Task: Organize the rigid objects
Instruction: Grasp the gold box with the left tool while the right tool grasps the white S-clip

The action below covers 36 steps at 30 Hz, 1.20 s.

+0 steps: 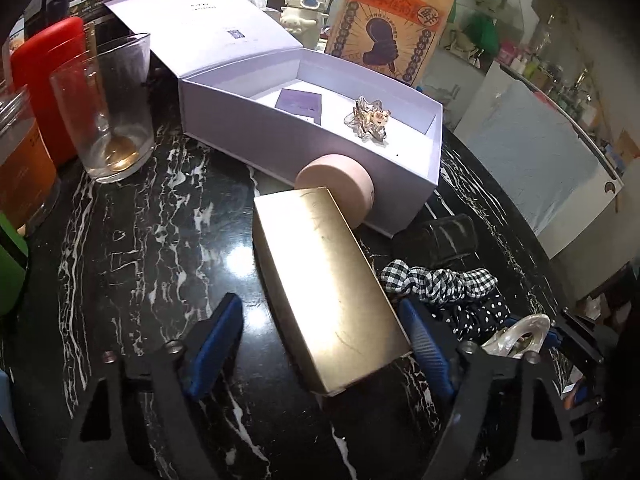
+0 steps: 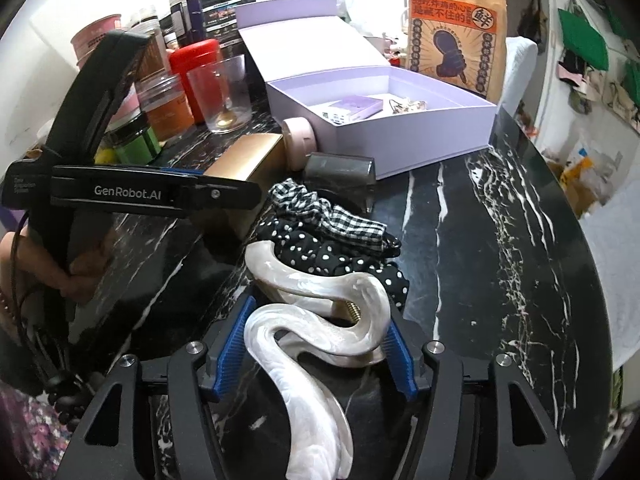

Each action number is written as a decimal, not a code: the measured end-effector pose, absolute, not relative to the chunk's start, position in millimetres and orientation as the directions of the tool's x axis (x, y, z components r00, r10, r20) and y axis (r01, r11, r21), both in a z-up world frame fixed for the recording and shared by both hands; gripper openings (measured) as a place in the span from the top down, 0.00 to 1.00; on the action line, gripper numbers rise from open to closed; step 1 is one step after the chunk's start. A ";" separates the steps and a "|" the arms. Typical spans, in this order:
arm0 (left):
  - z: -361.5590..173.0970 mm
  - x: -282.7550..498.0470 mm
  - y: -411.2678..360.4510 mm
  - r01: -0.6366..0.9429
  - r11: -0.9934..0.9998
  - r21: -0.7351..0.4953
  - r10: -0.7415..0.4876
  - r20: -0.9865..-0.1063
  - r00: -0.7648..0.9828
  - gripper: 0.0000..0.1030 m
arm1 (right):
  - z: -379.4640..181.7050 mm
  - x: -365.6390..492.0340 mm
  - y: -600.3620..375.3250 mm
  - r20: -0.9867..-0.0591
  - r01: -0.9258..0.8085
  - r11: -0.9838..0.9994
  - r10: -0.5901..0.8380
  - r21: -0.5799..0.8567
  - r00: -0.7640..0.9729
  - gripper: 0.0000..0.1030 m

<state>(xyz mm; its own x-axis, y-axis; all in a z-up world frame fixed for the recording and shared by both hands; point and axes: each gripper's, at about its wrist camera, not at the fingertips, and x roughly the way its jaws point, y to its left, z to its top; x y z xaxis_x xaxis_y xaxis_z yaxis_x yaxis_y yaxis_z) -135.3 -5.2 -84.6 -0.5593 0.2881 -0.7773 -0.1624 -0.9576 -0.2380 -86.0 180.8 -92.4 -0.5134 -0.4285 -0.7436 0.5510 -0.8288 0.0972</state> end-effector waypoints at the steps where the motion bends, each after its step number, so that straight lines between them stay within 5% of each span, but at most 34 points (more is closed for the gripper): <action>1: -84.0 -133.7 -6.3 -0.171 -0.955 -0.242 0.297 -0.774 -0.560 0.30 | -93.1 -86.7 180.9 -0.744 0.550 -0.829 -0.429 0.099 -0.512 0.40; 6: -78.1 -127.6 -6.4 -0.191 -0.962 -0.194 0.270 -0.772 -0.576 0.44 | -95.9 -88.9 179.3 -0.748 0.542 -0.835 -0.420 0.097 -0.513 0.38; 22: -88.9 -126.9 -37.3 -0.087 -0.978 -0.188 0.204 -0.801 -0.562 0.44 | -94.1 -82.5 179.0 -0.723 0.541 -0.832 -0.450 0.125 -0.525 0.42; 36: -89.9 -148.2 -22.4 -0.268 -0.946 -0.183 0.306 -0.778 -0.549 0.44 | -92.3 -78.1 174.5 -0.725 0.552 -0.824 -0.455 0.123 -0.518 0.43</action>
